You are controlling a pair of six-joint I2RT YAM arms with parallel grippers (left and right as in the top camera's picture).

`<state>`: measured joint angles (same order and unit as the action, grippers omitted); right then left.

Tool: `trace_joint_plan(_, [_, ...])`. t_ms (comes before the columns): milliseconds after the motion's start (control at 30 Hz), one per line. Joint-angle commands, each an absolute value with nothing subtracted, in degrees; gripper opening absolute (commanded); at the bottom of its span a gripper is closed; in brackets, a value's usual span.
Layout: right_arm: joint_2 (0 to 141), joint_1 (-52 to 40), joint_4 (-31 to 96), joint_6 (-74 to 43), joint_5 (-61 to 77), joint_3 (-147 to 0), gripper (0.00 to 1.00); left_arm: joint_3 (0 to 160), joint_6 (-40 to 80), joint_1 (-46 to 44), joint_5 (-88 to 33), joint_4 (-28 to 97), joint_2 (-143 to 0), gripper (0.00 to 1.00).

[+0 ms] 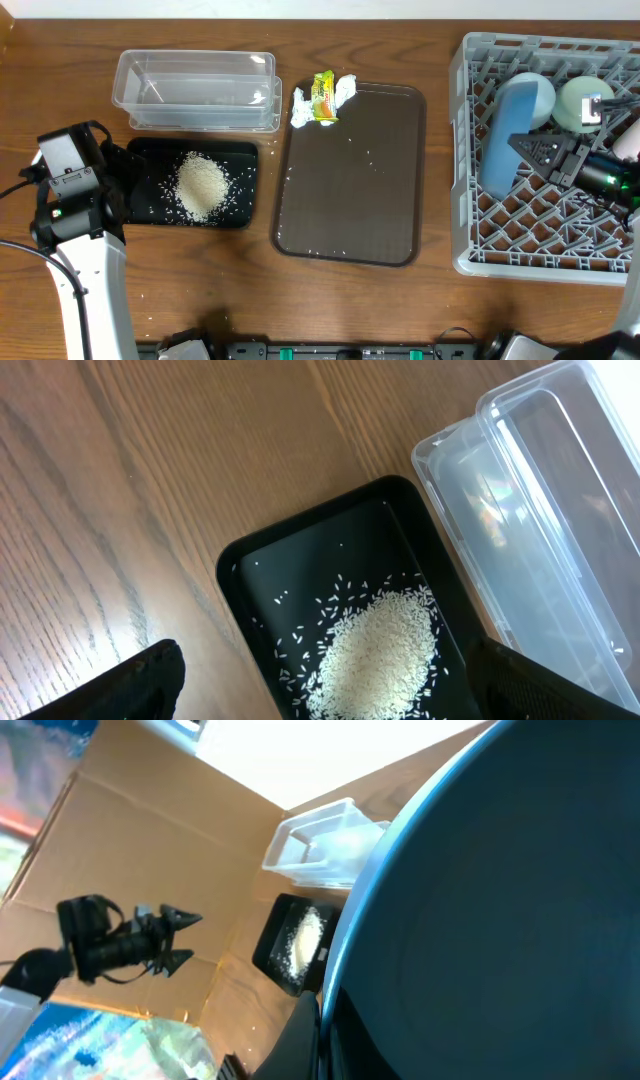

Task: Sort waste into correct bins and load items into the dishwasher rack
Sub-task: 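Lift the blue plate with the right gripper and carry it into the rack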

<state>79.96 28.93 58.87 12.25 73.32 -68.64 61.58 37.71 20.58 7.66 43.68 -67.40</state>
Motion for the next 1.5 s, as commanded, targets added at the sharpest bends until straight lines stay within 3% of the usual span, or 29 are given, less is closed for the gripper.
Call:
trace_joint_plan(0, [80.77,29.85,58.76,13.76,70.24,-67.57,0.01,62.48,38.26,20.88,7.97,43.9,-67.75,0.92])
trace_joint_plan(367, [83.18,31.46,58.46,12.71,66.67,-66.96,0.01,62.48,38.26,20.88,7.97,43.9,-67.75,0.92])
trace_joint_plan(633, [83.18,32.21,51.72,11.9,82.3,-66.96,0.01,62.48,38.24,20.88,7.97,43.9,-67.75,0.92])
trace_joint_plan(1300, [89.03,32.25,53.54,10.35,77.69,-66.96,0.01,62.48,38.24,20.88,7.97,43.9,-67.75,0.92])
trace_joint_plan(1467, [85.41,32.25,55.96,9.13,68.29,-66.96,0.01,62.48,38.26,20.88,7.97,43.9,-67.75,0.92])
